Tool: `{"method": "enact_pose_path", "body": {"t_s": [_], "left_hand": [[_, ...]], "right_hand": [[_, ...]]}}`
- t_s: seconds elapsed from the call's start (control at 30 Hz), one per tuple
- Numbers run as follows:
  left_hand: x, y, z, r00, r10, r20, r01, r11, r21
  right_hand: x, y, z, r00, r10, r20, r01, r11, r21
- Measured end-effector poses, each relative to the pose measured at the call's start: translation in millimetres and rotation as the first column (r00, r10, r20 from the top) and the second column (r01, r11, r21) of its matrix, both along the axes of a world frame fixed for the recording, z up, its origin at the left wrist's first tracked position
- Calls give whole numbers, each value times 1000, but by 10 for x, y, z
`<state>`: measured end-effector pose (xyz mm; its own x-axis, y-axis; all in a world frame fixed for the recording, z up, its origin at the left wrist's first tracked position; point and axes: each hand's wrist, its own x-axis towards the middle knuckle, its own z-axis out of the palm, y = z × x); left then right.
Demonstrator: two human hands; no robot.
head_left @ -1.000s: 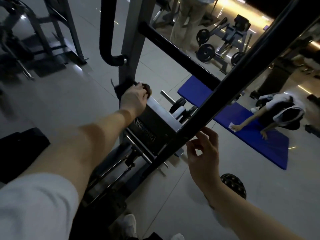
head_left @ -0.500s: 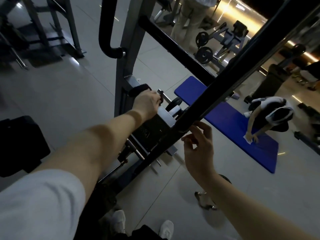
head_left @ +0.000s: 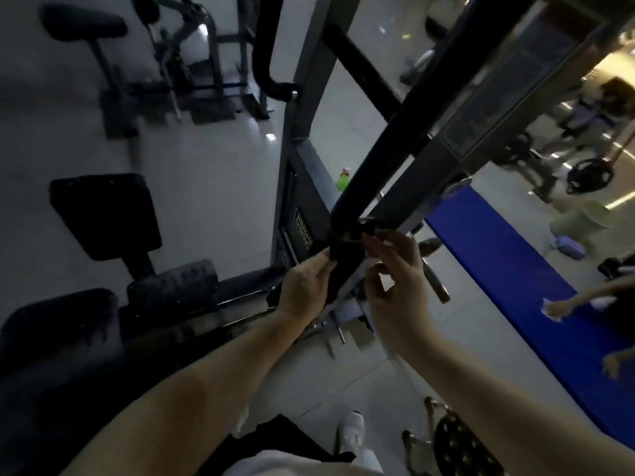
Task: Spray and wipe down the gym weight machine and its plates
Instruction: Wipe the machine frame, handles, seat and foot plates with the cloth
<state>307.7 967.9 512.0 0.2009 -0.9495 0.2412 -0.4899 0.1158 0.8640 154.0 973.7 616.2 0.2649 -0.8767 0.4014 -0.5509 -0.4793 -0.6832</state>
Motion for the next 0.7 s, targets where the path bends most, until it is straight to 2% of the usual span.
{"method": "enact_pose_path", "body": {"t_s": [0.1, 0.2, 0.27, 0.37, 0.5, 0.6, 0.63, 0.7], "left_hand": [[-260, 488, -159, 979, 193, -59, -176, 960, 219], [-500, 861, -282, 864, 463, -198, -355, 838, 414], [-636, 1054, -240, 789, 567, -238, -425, 782, 456], [-821, 1341, -159, 722, 620, -308, -443, 756, 483], [-960, 1637, -189, 671, 646, -363, -384, 723, 575], [-1062, 1836, -258, 574, 665, -477, -366, 730, 577], [-1092, 1906, -301, 571, 658, -490, -353, 736, 578], [-1125, 2049, -462, 608, 631, -482, -319, 750, 579]], "right_hand": [[-346, 23, -125, 978, 196, 78, -203, 974, 97], [-639, 26, -310, 951, 283, 121, -306, 915, 264], [-777, -1, -469, 949, 303, 81, -309, 861, 404], [-893, 16, -751, 940, 335, -63, -232, 763, 603], [-891, 279, -1076, 903, 425, -69, -204, 565, 799], [-835, 587, -1200, 900, 430, 73, -243, 356, 902], [-821, 687, -1242, 905, 403, 139, -262, 270, 926], [-802, 850, -1363, 905, 378, 196, -277, 173, 945]]}}
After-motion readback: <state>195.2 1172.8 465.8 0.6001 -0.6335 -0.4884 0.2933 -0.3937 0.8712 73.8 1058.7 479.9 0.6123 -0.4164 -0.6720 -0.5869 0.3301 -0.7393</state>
